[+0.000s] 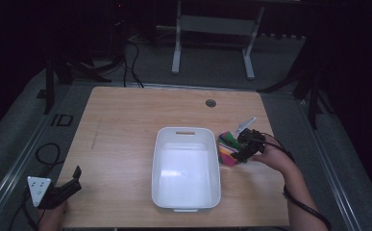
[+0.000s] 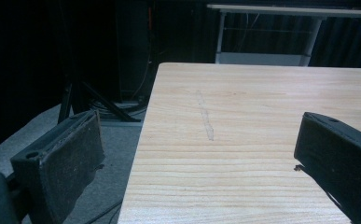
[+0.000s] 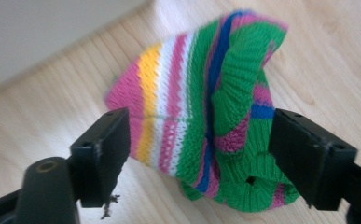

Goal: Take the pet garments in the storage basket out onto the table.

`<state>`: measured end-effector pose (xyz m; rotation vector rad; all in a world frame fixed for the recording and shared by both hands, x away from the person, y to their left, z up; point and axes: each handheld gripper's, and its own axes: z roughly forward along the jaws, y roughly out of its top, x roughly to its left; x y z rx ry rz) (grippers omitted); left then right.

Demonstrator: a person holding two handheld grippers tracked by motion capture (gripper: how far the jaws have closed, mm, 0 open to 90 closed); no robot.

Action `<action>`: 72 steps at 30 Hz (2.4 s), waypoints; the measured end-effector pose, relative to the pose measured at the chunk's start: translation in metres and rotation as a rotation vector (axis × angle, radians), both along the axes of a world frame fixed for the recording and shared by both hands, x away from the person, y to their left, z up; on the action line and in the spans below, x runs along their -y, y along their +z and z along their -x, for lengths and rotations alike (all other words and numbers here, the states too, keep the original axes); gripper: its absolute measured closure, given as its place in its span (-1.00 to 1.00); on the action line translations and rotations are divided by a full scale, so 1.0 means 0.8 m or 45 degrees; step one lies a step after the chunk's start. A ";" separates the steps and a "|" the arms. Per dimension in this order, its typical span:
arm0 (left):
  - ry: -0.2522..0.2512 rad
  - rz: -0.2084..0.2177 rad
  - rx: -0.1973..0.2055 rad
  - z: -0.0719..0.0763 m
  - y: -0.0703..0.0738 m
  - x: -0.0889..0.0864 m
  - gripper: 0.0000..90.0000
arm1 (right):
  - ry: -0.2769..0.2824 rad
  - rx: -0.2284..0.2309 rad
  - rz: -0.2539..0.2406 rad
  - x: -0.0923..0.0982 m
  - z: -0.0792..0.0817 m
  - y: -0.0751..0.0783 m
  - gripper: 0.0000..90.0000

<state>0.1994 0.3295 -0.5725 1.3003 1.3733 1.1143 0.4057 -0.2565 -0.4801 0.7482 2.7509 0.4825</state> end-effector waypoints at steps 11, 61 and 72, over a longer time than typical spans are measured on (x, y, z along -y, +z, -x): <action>0.001 0.001 0.000 0.000 0.000 0.000 -0.96 | -0.089 0.065 -0.170 0.048 0.036 0.005 -0.76; 0.005 0.003 0.001 0.001 0.000 0.000 -0.96 | -0.992 0.828 -0.603 0.189 0.194 -0.093 -0.74; 0.004 0.003 -0.001 0.000 0.000 0.000 -0.96 | -1.039 0.842 -0.592 0.194 0.191 -0.096 -0.74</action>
